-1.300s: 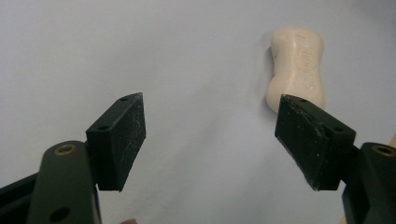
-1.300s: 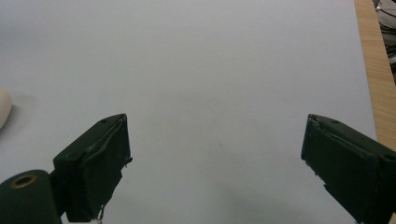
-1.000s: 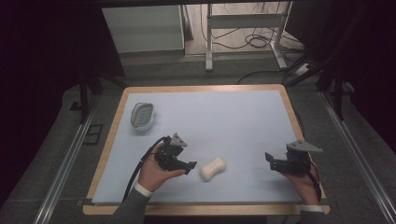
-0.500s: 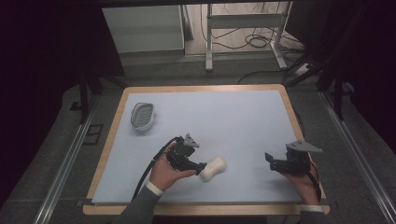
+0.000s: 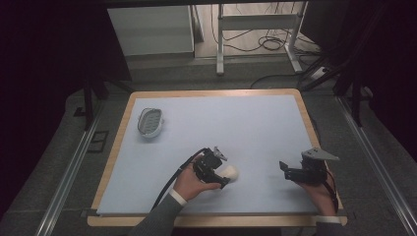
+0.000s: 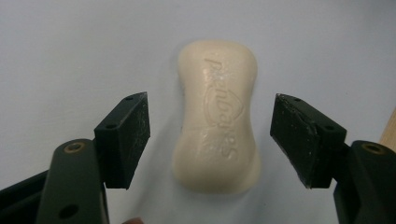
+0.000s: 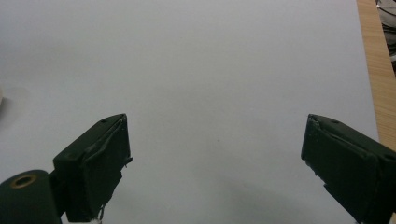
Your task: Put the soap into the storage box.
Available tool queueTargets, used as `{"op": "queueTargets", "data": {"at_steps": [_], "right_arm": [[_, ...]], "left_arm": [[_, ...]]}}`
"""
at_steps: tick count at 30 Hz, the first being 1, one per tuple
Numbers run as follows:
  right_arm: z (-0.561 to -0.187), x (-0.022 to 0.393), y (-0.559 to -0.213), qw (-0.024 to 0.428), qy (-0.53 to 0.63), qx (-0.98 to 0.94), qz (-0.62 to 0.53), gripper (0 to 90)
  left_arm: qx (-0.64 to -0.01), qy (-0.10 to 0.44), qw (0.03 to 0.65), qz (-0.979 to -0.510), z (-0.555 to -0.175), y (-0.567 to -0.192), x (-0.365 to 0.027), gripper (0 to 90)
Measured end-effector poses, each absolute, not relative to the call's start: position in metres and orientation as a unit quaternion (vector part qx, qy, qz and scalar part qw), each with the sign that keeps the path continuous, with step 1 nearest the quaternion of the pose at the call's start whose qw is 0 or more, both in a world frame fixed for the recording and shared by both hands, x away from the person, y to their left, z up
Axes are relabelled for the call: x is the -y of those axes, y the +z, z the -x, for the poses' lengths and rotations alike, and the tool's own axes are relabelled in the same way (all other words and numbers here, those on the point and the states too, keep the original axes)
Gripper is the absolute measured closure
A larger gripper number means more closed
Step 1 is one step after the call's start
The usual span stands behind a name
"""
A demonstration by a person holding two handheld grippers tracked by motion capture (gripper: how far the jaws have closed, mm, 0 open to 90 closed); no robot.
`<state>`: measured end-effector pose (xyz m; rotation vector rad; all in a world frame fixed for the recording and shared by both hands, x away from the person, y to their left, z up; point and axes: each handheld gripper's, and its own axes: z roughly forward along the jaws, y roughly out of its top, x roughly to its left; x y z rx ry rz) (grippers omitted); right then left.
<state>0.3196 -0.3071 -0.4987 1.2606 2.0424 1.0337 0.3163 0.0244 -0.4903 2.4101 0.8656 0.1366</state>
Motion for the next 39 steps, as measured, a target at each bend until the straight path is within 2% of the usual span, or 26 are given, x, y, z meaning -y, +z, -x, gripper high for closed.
{"op": "queueTargets", "data": {"at_steps": [24,30,39], "right_arm": [[-0.320,0.309,-0.500,0.264,0.377,-0.754,-0.469,7.8],[-0.320,0.310,-0.500,0.265,0.376,-0.754,-0.470,7.8],[-0.321,0.312,-0.501,0.265,0.374,-0.752,-0.474,7.8]], "left_arm": [[-0.310,0.035,0.230,-0.922,-0.326,-0.509,-0.006,38.4],[-0.300,0.049,0.226,-0.925,-0.324,-0.508,-0.004,48.6],[-0.292,0.037,0.219,-0.930,-0.326,-0.506,-0.008,49.5]]}}
